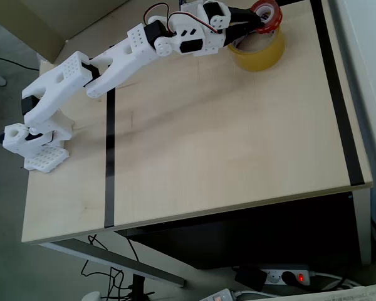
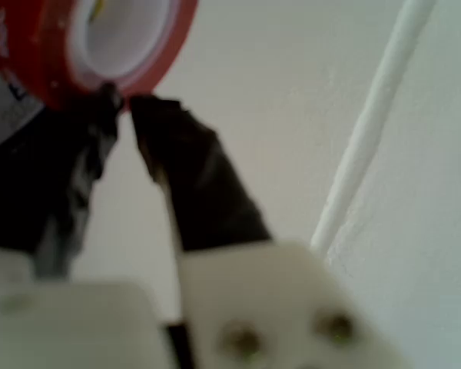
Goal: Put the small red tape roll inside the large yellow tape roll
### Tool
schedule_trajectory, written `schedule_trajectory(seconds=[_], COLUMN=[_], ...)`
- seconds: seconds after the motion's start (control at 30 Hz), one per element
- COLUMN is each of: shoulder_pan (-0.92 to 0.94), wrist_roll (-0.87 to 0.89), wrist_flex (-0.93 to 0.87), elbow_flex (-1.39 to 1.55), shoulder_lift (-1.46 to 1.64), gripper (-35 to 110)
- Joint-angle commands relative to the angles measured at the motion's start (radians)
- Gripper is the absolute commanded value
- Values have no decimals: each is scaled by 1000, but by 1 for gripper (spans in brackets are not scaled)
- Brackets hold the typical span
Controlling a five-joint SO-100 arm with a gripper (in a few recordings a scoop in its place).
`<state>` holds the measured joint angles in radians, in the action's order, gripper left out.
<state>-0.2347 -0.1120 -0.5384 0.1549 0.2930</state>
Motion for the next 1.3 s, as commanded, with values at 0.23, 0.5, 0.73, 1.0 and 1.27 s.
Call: schedule_trajectory(seconds=[0.23, 0.5, 0.73, 1.0, 1.27], shoulder_pan=[-34, -40, -64, -95, -114], wrist_roll=[-9, -9, -5, -3, 0], wrist_flex=[-18, -21, -37, -84, -137], elbow_flex=[-72, -58, -51, -51, -60], shoulder_lift=[91, 87, 61, 3, -60], gripper=[0, 0, 0, 0, 0])
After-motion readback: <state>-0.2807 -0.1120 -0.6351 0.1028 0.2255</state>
